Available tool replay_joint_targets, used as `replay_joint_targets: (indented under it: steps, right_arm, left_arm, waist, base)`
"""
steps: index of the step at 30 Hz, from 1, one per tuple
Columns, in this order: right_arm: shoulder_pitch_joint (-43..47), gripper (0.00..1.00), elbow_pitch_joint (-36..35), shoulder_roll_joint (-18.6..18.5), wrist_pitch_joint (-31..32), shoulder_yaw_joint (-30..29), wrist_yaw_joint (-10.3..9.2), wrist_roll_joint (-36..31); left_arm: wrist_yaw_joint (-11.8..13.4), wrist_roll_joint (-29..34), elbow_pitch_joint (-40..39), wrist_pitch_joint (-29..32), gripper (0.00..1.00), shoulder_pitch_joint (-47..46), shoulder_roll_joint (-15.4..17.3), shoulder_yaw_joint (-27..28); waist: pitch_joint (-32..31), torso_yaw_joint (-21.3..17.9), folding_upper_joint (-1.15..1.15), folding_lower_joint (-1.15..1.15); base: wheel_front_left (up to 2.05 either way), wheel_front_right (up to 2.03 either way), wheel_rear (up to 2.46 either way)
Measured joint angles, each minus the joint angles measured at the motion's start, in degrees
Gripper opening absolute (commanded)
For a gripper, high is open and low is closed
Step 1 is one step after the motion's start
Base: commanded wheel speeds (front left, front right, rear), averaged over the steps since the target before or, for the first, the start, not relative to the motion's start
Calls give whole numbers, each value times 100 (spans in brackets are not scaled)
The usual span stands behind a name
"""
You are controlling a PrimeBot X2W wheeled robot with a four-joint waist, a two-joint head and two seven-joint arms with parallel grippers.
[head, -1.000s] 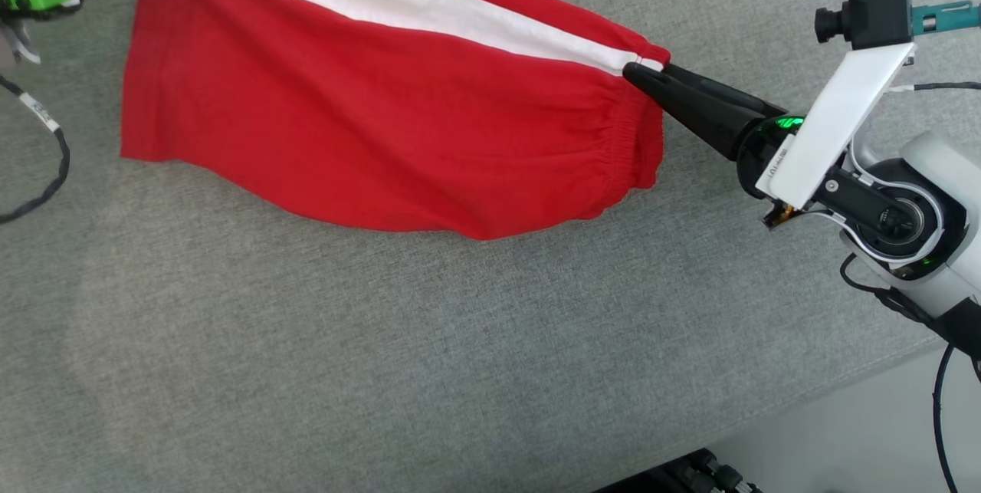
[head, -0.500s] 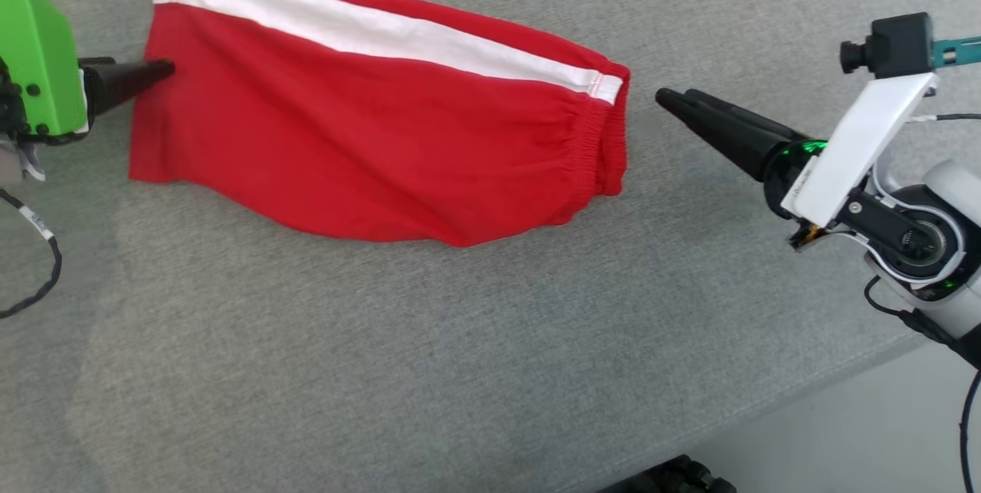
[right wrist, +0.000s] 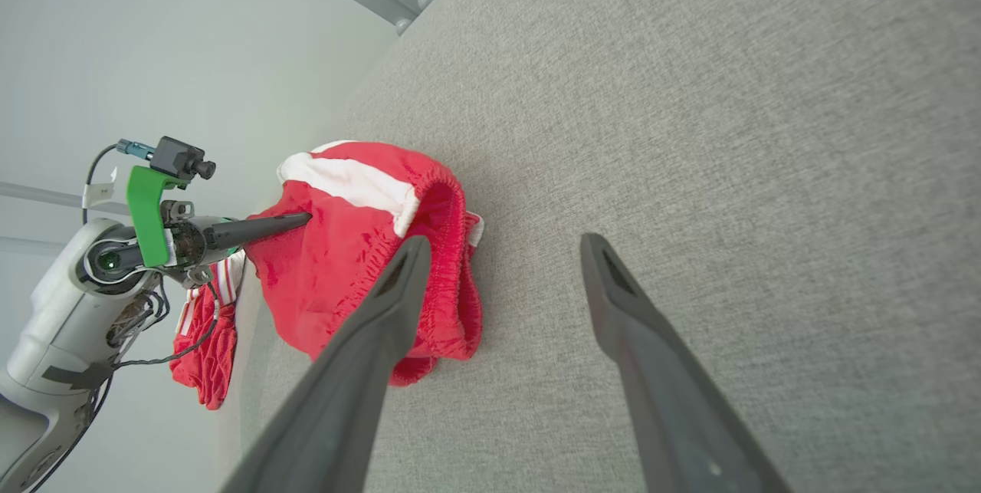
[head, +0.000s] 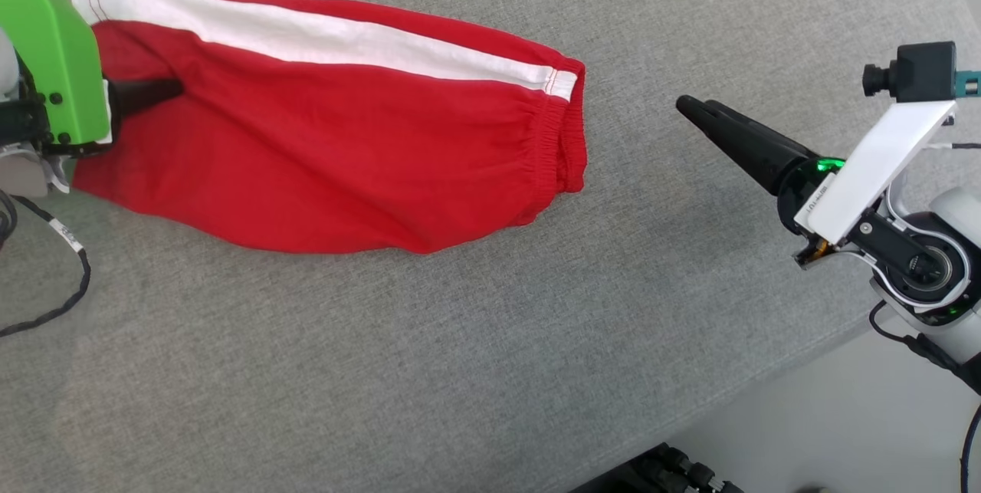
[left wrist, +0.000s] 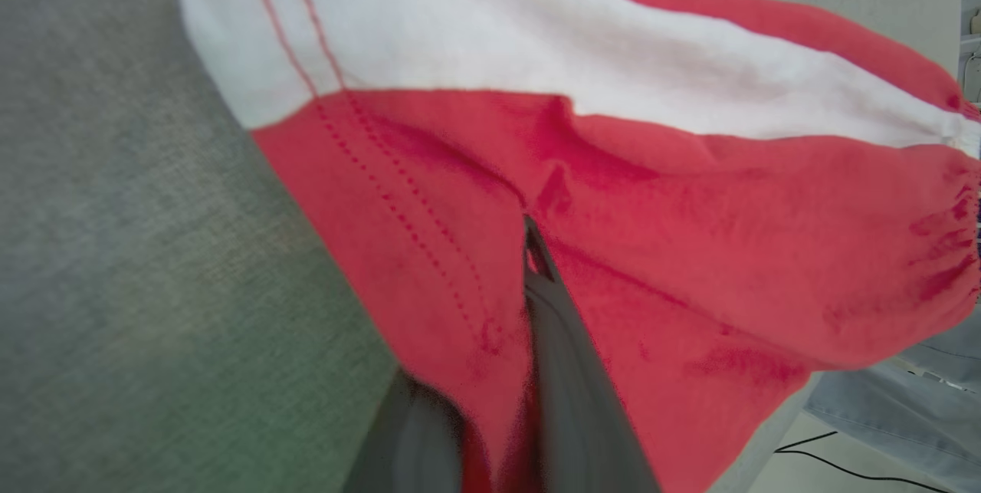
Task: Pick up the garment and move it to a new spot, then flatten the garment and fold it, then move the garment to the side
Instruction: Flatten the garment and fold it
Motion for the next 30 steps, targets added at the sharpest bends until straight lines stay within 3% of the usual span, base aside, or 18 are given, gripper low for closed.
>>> replay_joint_targets:
  steps: [12,22,23,24,30]
  right_arm:
    - [449,100,175,-57,-23,-154,0,14]
    - [723,100,291,-78,-21,-264,0,30]
    - [747,100,299,-78,-19,-268,0,31]
    - [759,100,309,-76,-14,-279,0,31]
    - [875,100,376,-48,-19,-312,0,7]
  left_arm:
    - [-52,-245,-318,-274,0,825,15,-74]
    - [326,-460,-958,-536,0,1654,180,-180]
    - [346,-470,-1009,-561,30,1713,188,-186]
    - [347,-474,-1047,-591,100,1768,200,-197]
    - [344,-520,-1080,-682,100,2007,243,-254]
  waist:
    - [-536,456,0,0]
    - [-1124,951,0,0]
    - [-1180,988,0,0]
    - [-1231,1021,0,0]
    - [-1516,1135,0,0]
  base:
    - [0,0,0]
    - [0,0,0]
    - [0,0,0]
    - [0,0,0]
    - [0,0,0]
